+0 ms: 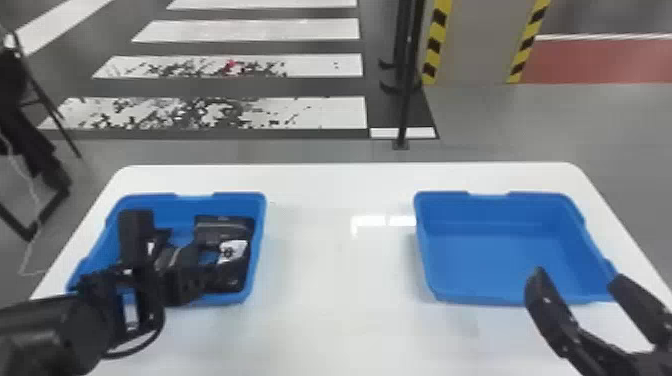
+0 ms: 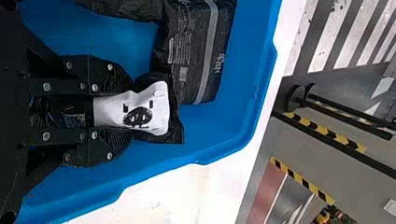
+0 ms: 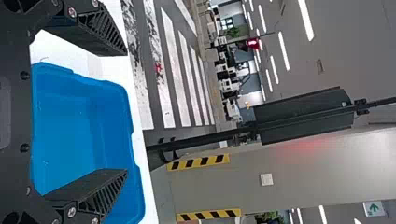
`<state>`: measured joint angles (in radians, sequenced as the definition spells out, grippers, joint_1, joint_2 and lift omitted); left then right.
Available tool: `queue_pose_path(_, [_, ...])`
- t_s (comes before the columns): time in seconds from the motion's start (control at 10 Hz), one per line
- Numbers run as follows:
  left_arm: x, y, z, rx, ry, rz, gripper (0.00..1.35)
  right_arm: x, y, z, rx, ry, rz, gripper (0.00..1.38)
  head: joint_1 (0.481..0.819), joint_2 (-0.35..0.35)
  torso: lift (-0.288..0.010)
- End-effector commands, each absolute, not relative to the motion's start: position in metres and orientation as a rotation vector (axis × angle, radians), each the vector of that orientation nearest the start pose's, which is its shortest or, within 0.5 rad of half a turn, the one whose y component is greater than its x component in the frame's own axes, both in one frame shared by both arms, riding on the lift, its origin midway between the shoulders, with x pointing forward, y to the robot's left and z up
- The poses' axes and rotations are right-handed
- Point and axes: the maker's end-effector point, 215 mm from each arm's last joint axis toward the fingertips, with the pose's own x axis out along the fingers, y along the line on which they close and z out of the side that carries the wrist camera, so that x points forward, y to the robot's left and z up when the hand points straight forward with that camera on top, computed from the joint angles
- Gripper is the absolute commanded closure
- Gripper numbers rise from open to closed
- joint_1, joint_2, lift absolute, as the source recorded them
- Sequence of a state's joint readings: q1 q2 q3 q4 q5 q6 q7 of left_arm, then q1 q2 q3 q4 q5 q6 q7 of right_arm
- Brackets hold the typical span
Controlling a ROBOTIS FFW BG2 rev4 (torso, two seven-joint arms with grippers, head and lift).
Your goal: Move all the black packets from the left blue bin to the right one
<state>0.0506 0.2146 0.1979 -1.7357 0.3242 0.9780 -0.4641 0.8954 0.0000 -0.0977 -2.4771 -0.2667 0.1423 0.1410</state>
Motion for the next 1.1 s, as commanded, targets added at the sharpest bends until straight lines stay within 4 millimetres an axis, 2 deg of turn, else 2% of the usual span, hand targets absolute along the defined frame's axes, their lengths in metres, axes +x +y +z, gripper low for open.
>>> queue_pose_path(0.0, [0.482,0.265,-0.478,-0.325,0.744,-0.343,1.20,0.345,-0.230,-0.289,0.203,0.109,0.095,0.14,0.695,0.041,-0.139])
queue_pose_path(0.4, [0.469,0.293,-0.454,-0.285,0.712,-0.298,1.20,0.346,-0.226,-0.284,0.218,0.098,0.104,0.14,0.695,0.069,-0.139])
queue_pose_path(0.6, [0.462,0.286,-0.411,-0.228,0.632,-0.325,1.20,0.349,-0.215,-0.258,0.255,0.058,0.142,0.14,0.695,0.092,-0.139])
queue_pose_path(0.7, [0.461,0.266,-0.387,-0.212,0.569,-0.376,1.20,0.348,-0.200,-0.239,0.301,0.059,0.183,0.14,0.695,0.098,-0.139])
queue_pose_path(0.8, [0.463,0.239,-0.372,-0.207,0.529,-0.449,1.20,0.346,-0.181,-0.225,0.350,0.081,0.239,0.14,0.695,0.096,-0.139])
queue_pose_path(0.9, [0.461,0.204,-0.357,-0.192,0.497,-0.517,1.20,0.345,-0.149,-0.231,0.417,0.144,0.347,0.15,0.695,0.086,-0.139])
queue_pose_path(1.0, [0.466,0.176,-0.340,-0.167,0.429,-0.567,1.20,0.346,-0.134,-0.231,0.416,0.160,0.402,0.15,0.695,0.084,-0.139])
